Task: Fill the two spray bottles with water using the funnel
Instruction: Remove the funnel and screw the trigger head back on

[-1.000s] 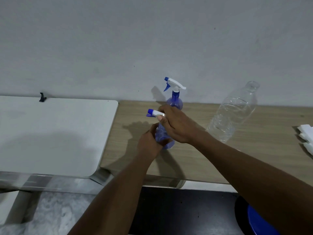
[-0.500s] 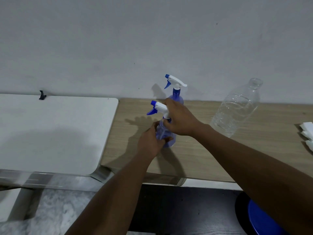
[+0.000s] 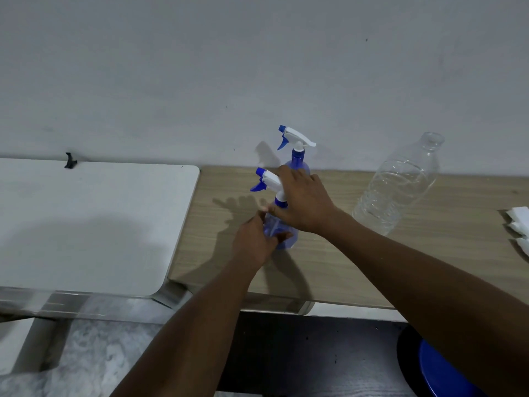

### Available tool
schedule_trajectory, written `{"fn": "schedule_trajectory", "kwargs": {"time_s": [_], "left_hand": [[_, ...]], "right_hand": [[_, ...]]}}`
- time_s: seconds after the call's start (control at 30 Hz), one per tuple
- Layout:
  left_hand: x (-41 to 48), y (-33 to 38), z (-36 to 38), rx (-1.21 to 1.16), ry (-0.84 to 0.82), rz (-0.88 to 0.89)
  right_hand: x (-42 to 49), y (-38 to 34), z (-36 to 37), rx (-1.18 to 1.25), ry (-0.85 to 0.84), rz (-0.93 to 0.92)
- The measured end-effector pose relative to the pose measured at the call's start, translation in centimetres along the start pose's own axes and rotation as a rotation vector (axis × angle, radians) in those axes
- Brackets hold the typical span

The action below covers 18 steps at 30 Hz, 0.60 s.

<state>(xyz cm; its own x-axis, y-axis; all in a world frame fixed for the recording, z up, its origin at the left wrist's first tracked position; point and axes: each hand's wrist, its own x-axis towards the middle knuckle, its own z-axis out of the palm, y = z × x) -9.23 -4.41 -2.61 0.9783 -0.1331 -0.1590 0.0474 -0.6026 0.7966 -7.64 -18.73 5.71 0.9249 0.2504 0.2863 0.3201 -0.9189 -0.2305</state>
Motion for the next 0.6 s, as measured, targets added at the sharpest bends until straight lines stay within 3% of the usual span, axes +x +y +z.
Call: {"fn": "schedule_trajectory", "kwargs": {"time_s": [0.6], "left_hand": [[-0.12,-0.22,0.67,-0.045,-0.015,0.045]], "right_hand": [[-0.71,0.32,-0.27,0.125,-0.04,0.023]]}}
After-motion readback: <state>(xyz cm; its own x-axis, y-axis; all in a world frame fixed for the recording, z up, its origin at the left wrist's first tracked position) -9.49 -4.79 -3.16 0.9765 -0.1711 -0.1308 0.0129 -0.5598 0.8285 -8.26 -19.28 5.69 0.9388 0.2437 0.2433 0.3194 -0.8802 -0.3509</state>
